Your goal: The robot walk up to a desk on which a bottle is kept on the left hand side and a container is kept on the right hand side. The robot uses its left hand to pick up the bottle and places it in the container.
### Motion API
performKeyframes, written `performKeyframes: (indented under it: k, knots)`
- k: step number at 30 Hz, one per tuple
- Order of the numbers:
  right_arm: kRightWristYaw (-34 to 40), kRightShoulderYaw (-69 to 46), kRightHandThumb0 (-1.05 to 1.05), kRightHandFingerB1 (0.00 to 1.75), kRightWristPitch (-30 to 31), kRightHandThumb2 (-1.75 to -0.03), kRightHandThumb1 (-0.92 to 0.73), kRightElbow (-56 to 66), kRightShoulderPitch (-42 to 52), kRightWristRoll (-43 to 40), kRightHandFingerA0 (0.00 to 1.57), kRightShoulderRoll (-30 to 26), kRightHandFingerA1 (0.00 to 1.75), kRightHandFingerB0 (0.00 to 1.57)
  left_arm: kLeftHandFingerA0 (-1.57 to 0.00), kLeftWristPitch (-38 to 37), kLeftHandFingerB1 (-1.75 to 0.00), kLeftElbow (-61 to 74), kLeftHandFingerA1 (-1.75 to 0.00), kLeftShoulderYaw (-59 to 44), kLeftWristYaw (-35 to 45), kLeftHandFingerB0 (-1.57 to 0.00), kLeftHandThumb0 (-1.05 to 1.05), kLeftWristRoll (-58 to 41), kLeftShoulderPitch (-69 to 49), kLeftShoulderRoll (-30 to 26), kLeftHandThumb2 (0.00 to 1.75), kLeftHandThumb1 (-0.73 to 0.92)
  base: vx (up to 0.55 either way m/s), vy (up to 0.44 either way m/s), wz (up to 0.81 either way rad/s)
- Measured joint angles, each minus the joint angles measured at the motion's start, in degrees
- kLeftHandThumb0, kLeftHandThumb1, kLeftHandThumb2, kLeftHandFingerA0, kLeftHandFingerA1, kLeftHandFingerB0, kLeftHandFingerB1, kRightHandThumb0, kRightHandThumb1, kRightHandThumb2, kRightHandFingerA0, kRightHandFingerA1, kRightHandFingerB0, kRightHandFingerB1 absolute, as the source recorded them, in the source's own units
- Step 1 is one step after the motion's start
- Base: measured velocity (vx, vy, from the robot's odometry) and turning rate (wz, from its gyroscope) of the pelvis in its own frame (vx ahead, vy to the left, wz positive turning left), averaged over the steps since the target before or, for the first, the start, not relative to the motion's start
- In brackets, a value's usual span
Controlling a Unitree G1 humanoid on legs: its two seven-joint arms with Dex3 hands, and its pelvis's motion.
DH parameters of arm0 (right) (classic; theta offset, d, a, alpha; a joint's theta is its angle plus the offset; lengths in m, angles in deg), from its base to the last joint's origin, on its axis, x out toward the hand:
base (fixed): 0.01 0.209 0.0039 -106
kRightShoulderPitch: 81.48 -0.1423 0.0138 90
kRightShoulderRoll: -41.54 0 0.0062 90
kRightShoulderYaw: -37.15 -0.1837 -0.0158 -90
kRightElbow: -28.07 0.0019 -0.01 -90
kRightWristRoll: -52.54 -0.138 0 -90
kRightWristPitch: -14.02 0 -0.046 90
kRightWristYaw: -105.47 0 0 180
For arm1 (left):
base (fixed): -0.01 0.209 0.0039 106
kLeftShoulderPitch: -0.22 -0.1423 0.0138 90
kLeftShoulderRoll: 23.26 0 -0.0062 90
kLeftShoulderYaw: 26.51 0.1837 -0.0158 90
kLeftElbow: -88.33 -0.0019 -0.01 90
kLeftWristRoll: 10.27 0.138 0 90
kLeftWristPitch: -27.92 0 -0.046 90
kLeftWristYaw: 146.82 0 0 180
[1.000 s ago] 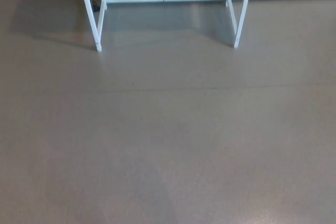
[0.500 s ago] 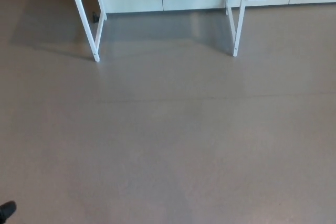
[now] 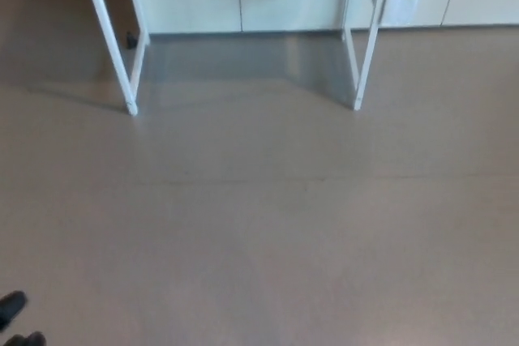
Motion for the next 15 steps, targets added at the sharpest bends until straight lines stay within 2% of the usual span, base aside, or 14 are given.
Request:
performKeyframes:
  k: [1, 7, 13, 15]
  knots:
    - [0.0, 0.3, -0.08, 0.45, 0.5, -0.94, -0.53, 1.0, 0.0, -0.3, 0.35, 0.2, 0.59, 0.04, -0.45, 0.2, -0.32, 0.2, -0.37, -0.1, 0.1, -0.36, -0.17, -0.1, 0.2, -0.7, 0.6, 0.68, 0.37, 0.277, -0.2]
    - [0.1, 0.2, -0.11, 0.45, 1.8, -0.94, -0.53, 1.4, 0.6, -0.5, 0.37, 0.4, 0.6, 0.05, -0.47, 1.4, -0.32, 0.5, -0.39, -0.1, 0.3, -0.37, -0.18, -1.0, 0.9, -1.3, 0.6, 0.68, 0.32, 0.113, 0.08]
    - [0.2, 0.3, -0.11, 0.46, 2.5, -0.94, -0.53, 2.2, 1.1, -0.5, 0.37, 0.4, 0.6, 0.05, -0.49, 2.4, -0.32, 0.5, -0.39, 0.0, 0.2, -0.37, -0.2, -1.3, 0.5, -1.4, 0.6, 0.67, 0.37, -0.107, 0.21]
    - [0.3, -0.1, -0.12, 0.45, 2.9, -0.93, -0.52, 2.6, 1.1, -0.6, 0.4, 0.6, 0.61, 0.05, -0.5, 2.8, -0.33, 1.0, -0.4, 0.8, 0.4, -0.4, -0.19, -1.5, 1.2, -1.5, 0.6, 0.68, 0.58, -0.106, 0.58]
